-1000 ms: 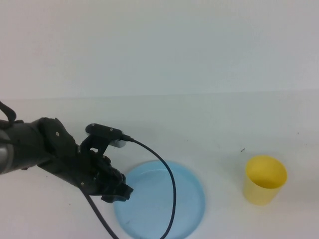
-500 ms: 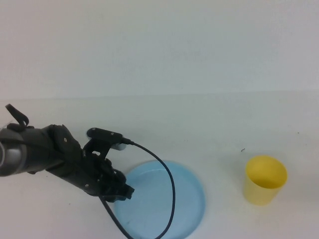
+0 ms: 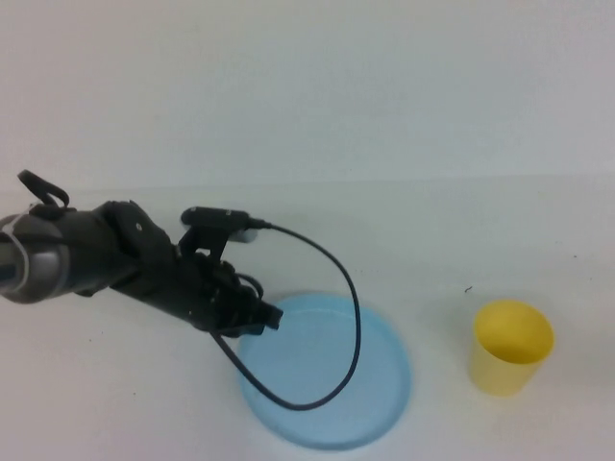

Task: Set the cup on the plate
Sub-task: Pick up the plate from the table, then place the plate on the center of the table

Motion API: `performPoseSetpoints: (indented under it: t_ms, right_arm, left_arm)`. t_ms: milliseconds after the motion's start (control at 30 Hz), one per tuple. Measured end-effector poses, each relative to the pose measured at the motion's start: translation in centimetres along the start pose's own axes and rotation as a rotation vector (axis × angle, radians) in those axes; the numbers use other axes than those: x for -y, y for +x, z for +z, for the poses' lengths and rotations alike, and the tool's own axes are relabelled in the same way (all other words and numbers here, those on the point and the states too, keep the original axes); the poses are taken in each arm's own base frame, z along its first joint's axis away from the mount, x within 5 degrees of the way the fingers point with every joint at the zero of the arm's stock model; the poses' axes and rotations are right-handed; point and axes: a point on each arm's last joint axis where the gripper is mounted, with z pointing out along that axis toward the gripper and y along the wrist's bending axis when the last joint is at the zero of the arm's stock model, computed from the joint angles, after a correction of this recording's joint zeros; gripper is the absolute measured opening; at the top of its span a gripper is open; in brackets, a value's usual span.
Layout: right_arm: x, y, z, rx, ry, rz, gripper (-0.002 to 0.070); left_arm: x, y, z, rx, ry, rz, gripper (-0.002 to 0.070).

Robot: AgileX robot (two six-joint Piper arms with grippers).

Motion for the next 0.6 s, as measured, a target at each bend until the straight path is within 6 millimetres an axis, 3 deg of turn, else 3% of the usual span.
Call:
performPoseSetpoints:
  t_ms: [133, 233, 500, 600]
  right_arm:
    - [0.0, 0.0, 0.0, 0.004, 0.000, 0.003, 0.0357]
    - [0.0, -0.1, 0.0, 0.010, 0.003, 0.003, 0.0357]
    - [-0.1, -0.4, 0.0, 0.042, -0.007, -0.007, 0.0357]
    - [-0.3, -0.4, 0.0, 0.047, -0.028, -0.047, 0.0357]
  left_arm:
    - [0.9, -2.2, -1.0, 0.048, 0.045, 0.008, 0.0001]
    - [1.7, -2.8, -0.9, 0.063, 0.053, 0.032, 0.0001]
    - [3.7, -2.3, 2.6, -0.001, 0.056, 0.118, 0.0004]
    - [3.5, -2.1, 3.2, -0.017, 0.056, 0.119, 0.0053]
